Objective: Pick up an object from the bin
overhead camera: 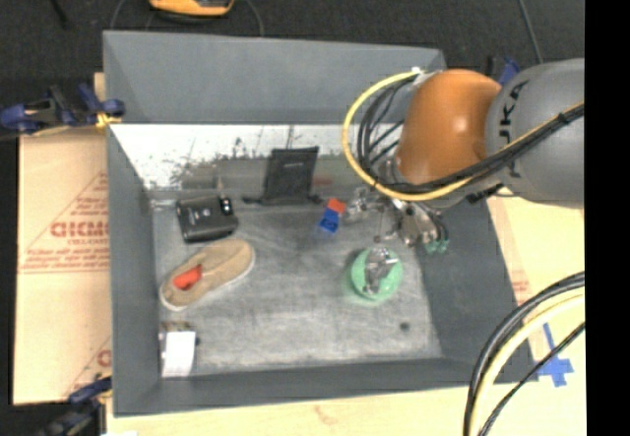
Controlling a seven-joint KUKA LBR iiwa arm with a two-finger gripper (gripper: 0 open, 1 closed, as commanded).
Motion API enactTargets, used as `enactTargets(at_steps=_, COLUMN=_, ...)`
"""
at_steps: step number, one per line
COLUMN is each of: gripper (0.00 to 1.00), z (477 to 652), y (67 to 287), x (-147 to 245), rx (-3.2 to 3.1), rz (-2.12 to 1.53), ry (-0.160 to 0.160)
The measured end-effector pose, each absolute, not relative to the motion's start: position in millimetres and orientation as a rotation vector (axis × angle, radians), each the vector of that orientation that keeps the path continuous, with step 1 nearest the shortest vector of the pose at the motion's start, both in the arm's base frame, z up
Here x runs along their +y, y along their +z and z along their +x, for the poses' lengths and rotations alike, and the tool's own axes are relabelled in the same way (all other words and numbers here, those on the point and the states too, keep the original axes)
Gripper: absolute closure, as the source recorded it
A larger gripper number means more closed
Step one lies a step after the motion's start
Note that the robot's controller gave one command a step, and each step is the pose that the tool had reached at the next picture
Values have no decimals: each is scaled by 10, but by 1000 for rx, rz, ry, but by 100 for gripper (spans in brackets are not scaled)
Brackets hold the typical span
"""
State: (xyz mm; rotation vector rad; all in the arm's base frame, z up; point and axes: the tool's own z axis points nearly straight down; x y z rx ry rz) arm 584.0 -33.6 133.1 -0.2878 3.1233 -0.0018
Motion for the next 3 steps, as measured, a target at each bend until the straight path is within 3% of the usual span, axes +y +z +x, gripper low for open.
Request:
enactTargets(at_steps=1, gripper=100, z=5537, y=734, x=-936, rx=3061, rz=-670, ry=-3)
enactTargets(at_steps=2, gripper=100, z=5538, y=734, x=-936, rx=3061, rz=-670, ry=-3)
enactTargets(at_steps=3, gripper=100, z=5736, y=2232, x=-1102, rx=3074, rz=-612, ry=-4)
